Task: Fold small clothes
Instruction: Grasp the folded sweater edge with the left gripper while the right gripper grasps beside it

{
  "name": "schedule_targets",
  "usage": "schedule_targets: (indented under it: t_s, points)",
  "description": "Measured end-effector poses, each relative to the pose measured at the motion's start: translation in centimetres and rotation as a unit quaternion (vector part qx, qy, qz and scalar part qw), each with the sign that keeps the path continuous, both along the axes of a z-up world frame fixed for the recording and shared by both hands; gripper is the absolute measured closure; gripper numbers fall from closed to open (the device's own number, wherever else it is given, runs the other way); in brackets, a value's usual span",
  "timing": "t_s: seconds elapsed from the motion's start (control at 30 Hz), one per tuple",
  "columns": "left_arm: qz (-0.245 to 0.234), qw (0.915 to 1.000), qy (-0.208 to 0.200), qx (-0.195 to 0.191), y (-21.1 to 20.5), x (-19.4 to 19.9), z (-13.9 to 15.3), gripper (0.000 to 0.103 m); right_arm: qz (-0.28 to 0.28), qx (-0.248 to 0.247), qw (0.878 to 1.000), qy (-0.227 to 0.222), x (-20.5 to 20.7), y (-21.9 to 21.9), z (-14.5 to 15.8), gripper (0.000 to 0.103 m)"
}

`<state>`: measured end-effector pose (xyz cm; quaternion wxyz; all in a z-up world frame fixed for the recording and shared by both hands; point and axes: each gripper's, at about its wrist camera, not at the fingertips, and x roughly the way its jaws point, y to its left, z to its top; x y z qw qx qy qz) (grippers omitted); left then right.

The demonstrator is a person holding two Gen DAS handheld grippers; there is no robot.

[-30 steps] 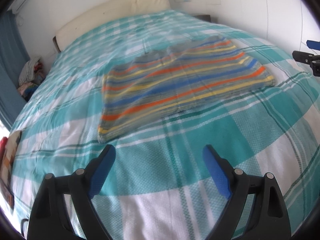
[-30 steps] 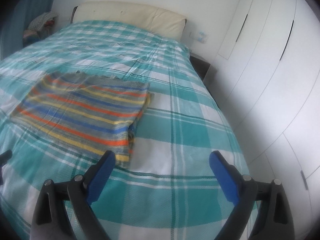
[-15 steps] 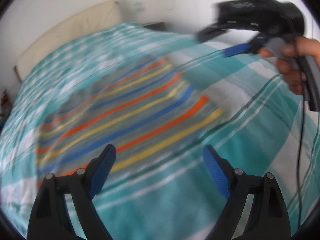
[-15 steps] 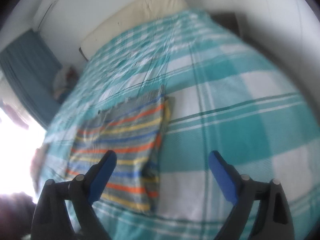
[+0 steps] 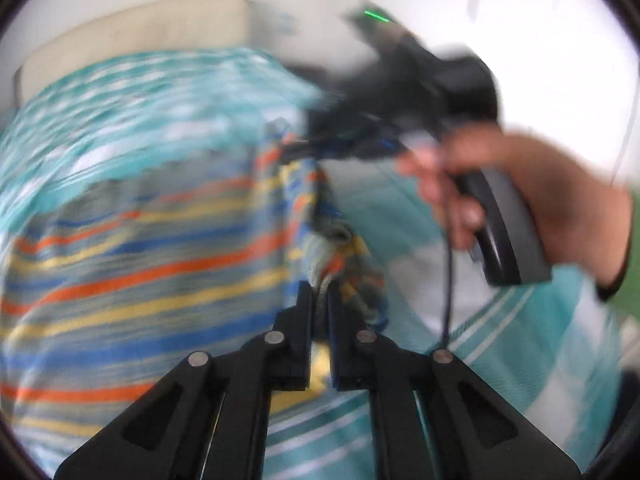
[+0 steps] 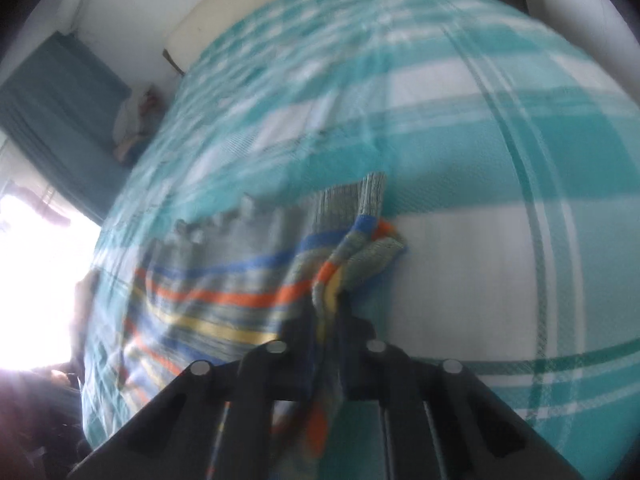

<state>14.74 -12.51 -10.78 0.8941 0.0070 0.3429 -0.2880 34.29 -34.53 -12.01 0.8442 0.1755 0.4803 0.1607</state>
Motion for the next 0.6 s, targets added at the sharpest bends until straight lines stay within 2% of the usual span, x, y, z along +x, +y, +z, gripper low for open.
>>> schedule_targets:
  t_s: [0.1,0.23,0.37,0.47,0.5,0.53,0.57,0.6]
  points:
    - [0.053,0.9968,0.005,-0.059,6.8,-0.3,2.4,0.099,0.034,0.017,0.998,-0.040,-0.8,3.6,3.8,0.094]
    - [0.123,0.9877,0.025,-0.093,14.9,-0.9,2.8,0.099,0.100,0.026,0.993,-0.060,-0.5,11.7,6.7,0.094]
    - [0.194,0.9757,0.054,-0.087,21.2,-1.3,0.6,0.099,0.156,0.017,0.986,-0.053,0.2,21.0,5.6,0.094]
    - [0.227,0.9673,0.081,-0.077,23.1,-0.7,-1.7,0.095,0.175,0.007,0.984,-0.042,1.2,26.1,3.2,0.093]
    - [0.243,0.9628,0.101,-0.063,23.8,-0.3,-2.7,0.093,0.181,0.019,0.983,-0.032,1.3,27.3,2.2,0.088]
    - [0.255,0.9588,0.113,-0.053,24.0,0.3,-3.2,0.086,0.180,0.039,0.983,-0.016,1.6,28.1,0.9,0.076]
    - [0.266,0.9550,0.122,-0.048,24.6,0.1,-3.5,0.072,0.172,0.052,0.984,-0.002,1.8,28.4,0.1,0.068]
    - [0.271,0.9526,0.126,-0.057,25.5,-0.5,-3.7,0.061,0.160,0.067,0.985,0.004,1.6,28.3,-0.5,0.057]
